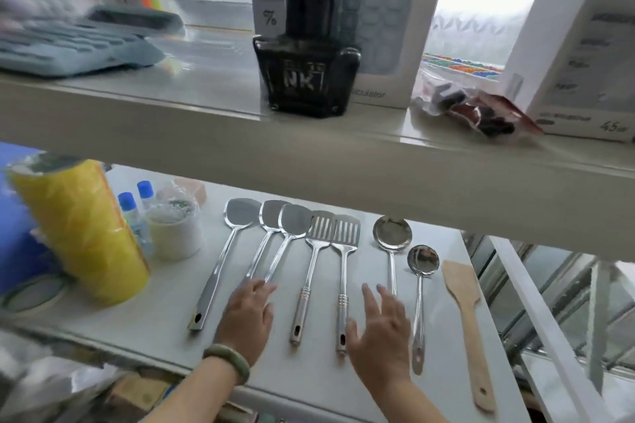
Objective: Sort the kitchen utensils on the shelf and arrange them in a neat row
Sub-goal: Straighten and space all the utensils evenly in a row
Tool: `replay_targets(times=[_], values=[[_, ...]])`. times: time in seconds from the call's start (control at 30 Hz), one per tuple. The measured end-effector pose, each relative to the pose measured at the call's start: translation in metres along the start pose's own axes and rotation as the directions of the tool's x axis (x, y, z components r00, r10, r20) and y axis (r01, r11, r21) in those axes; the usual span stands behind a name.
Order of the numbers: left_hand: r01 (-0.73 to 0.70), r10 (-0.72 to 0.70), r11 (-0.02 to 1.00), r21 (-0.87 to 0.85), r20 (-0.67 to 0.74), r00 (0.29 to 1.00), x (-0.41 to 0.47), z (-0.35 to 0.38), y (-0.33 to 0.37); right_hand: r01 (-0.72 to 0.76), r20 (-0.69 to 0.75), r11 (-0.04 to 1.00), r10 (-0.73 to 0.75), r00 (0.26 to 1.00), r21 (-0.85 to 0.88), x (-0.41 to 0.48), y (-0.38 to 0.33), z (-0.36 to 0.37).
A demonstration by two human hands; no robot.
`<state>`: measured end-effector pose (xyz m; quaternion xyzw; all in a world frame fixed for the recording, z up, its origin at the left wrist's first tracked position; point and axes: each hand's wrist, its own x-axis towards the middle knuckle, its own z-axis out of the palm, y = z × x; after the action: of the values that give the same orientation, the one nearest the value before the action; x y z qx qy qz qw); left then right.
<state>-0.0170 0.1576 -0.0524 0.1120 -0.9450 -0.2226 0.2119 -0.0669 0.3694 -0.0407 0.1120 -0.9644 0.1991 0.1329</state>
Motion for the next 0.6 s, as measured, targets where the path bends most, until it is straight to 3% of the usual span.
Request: replay_targets(times=[0.17,0.27,0.43,0.6], values=[[0.187,-0.189,0.982,0.037,0.065,0.98,0.011,-0.039,-0.049,0.168,0.132,0.983,-0.177,0.975,0.074,0.005,-0.085,0.018],[0.224,-0.234,0.972,0.077,0.152,0.96,0.012,-0.051,-0.066,0.19,0.317,0.967,-0.237,0.918,0.17,0.005,-0.132,0.033],[0.302,-0.298,0.953,0.029,0.28,0.913,0.016,-0.059,-0.081,0.22,0.445,0.972,-0.233,0.865,0.081,0.005,-0.181,0.063],[0.297,-0.305,0.952,0.076,0.343,0.889,0.022,-0.061,-0.095,0.111,0.499,0.993,-0.075,0.864,-0.043,-0.003,-0.194,0.083]])
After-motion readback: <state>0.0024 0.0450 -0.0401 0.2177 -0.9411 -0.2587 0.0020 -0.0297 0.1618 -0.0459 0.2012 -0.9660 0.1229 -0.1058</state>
